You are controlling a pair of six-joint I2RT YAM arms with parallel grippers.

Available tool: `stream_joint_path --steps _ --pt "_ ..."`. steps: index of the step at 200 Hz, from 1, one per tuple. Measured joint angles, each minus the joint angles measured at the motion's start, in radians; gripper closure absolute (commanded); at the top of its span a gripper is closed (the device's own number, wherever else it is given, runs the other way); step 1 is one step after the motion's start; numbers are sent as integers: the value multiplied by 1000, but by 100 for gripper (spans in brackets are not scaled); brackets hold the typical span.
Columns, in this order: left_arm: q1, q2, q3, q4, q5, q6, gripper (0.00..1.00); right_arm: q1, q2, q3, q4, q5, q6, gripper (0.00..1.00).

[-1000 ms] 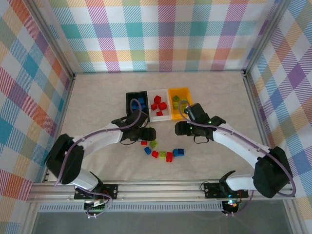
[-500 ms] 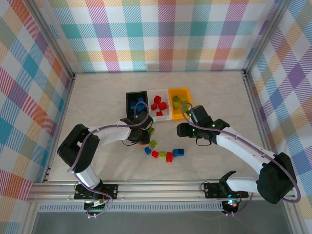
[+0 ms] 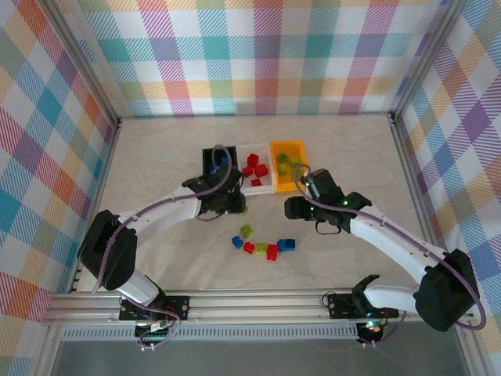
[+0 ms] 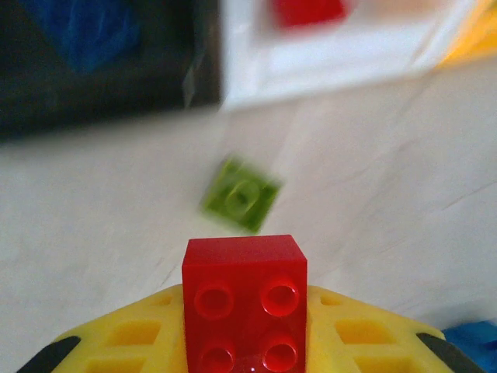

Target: Sort the legos into containers by color

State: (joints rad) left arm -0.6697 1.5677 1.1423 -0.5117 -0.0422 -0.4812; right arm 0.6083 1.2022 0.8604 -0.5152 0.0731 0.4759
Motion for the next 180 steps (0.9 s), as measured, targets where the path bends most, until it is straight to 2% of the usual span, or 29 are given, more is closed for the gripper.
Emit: stream_joint_path --steps 23,53,80,122,174,180 --pt "26 88 208 -1 6 6 68 0 -2 -13 2 3 7 33" --pt "51 316 490 -25 -9 37 69 0 -15 -32 -1 3 11 33" --pt "66 490 655 -97 -41 61 66 0 -35 -39 -2 3 11 32" --pt "73 644 803 -204 -64 82 38 0 -64 -51 -2 -9 10 26" --pt "65 566 769 -198 0 60 19 0 -61 -52 -18 -70 6 26" --pt "63 528 737 -184 14 53 13 3 -56 -52 -25 -79 6 26"
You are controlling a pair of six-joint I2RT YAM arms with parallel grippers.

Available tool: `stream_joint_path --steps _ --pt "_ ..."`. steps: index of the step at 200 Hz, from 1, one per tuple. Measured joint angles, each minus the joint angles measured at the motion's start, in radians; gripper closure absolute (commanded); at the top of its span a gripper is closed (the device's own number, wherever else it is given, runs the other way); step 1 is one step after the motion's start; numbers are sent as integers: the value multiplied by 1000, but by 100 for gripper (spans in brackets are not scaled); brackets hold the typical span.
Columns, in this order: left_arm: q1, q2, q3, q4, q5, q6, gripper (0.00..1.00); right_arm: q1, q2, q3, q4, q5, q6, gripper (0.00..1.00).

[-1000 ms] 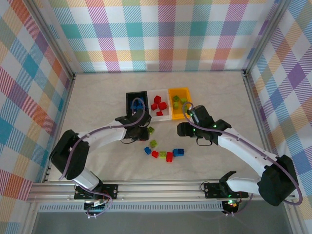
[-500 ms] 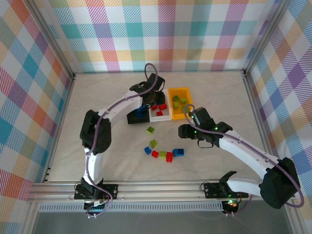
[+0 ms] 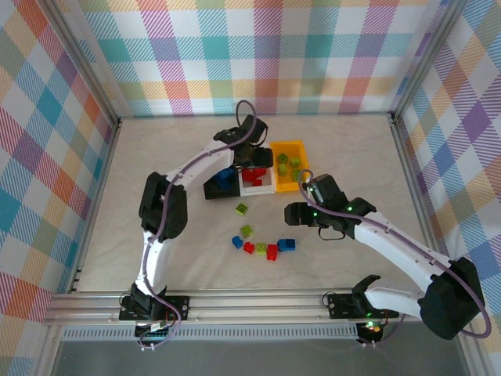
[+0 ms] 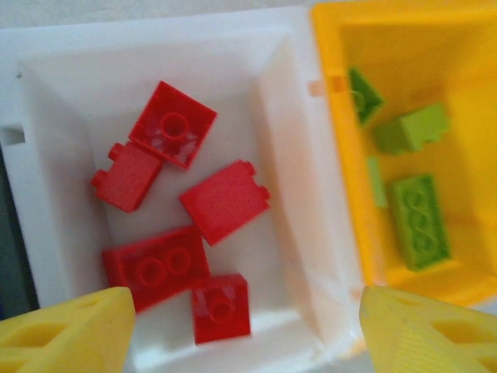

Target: Sort the legos into containers by color

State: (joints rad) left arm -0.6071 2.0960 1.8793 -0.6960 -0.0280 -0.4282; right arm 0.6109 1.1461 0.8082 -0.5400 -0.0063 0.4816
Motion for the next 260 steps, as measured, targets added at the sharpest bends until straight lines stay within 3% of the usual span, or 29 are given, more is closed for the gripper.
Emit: stream_joint_path --steps 5,9,31,67,111,200,260 --pt "-2 -34 -32 16 10 -8 2 4 4 -2 -3 -7 0 26" --pt "-5 -69 -62 28 21 -7 0 8 9 -5 -4 -11 0 27" --pt "-25 -275 -246 106 63 -40 0 54 33 -26 -16 -37 0 31" --pt "-55 -600 -581 240 96 -105 0 200 95 -48 -31 -101 17 31" --pt "-58 -822 -890 256 75 -169 0 366 191 -50 -37 -138 66 28" --pt "-31 -971 -1039 251 37 -211 0 392 406 37 -6 -10 114 27" --pt "-5 -1001 -1045 246 35 -211 0 392 444 72 -3 85 125 53"
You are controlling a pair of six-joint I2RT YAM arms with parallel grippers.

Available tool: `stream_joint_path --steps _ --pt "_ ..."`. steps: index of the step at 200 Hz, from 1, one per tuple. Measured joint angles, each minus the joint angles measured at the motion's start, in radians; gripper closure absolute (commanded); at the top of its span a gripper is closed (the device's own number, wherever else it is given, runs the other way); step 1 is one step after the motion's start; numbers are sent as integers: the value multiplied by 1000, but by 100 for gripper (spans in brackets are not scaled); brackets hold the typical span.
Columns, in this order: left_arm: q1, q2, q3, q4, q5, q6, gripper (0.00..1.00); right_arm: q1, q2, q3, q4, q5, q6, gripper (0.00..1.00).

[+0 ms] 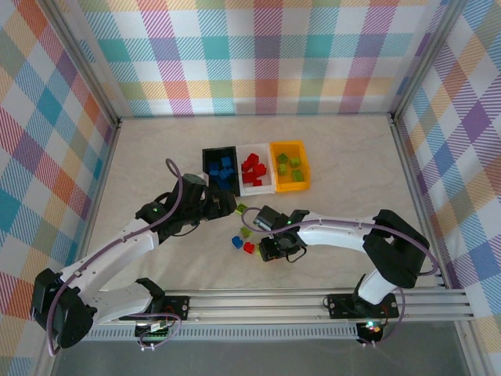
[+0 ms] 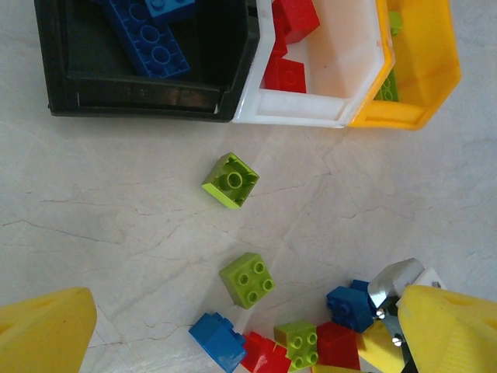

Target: Sort the legos into containers by color

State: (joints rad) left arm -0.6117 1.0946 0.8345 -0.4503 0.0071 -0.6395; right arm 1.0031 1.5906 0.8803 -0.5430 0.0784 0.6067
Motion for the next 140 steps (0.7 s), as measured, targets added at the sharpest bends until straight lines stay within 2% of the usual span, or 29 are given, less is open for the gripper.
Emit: stream_joint_path --steps 49,105,122,140 --pt "0 0 0 0 -1 0 0 0 -30 -8 -7 16 0 67" --pt "22 0 -35 2 2 1 0 -3 -224 -19 -63 -23 -26 71" --pt "26 0 -60 2 3 1 0 -35 -249 18 -88 -47 -48 71" --pt "26 -3 -82 2 7 1 0 -121 -230 101 -94 -61 -89 71"
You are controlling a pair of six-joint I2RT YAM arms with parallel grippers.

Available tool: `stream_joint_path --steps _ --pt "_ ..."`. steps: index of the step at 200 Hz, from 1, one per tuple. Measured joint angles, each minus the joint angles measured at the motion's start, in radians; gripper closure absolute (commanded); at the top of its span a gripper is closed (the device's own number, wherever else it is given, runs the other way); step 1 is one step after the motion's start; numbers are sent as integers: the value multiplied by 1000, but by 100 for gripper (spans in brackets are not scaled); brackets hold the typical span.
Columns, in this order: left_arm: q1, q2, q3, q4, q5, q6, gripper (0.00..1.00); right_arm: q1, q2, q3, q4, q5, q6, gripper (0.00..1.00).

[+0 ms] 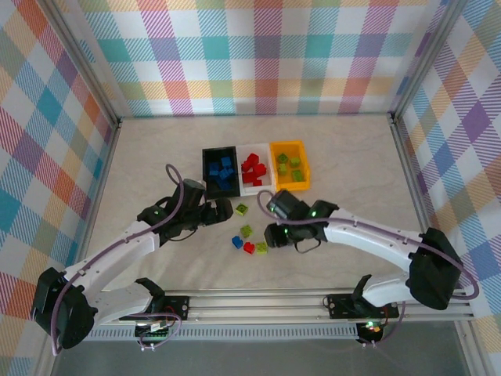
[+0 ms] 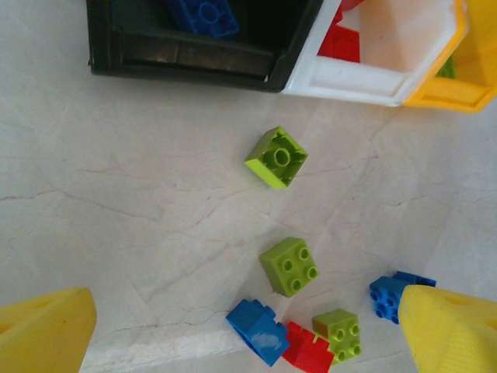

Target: Sort the legos into containers by color

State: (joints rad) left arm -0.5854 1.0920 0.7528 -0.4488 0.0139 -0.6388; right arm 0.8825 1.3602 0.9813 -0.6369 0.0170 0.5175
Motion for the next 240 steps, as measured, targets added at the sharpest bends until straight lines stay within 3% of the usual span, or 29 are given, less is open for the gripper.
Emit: stream_joint_path --steps 23,55,105,126,145,187,240 --pt "0 -6 -24 0 5 0 0 -118 108 172 22 -4 -50 71" --pt "2 -28 -38 0 15 0 0 -217 370 436 82 9 -95 71" --pt "2 -29 -50 0 42 0 2 -262 709 737 60 59 -115 66" --pt "2 -10 -50 2 58 2 6 -268 772 802 29 66 -109 53" --pt "2 18 -50 7 80 8 10 -268 779 823 19 64 -113 44" --pt "-10 73 -50 8 113 18 22 -268 758 805 42 59 -114 40" --pt "-120 214 -50 47 121 4 28 -249 410 483 104 37 -108 40"
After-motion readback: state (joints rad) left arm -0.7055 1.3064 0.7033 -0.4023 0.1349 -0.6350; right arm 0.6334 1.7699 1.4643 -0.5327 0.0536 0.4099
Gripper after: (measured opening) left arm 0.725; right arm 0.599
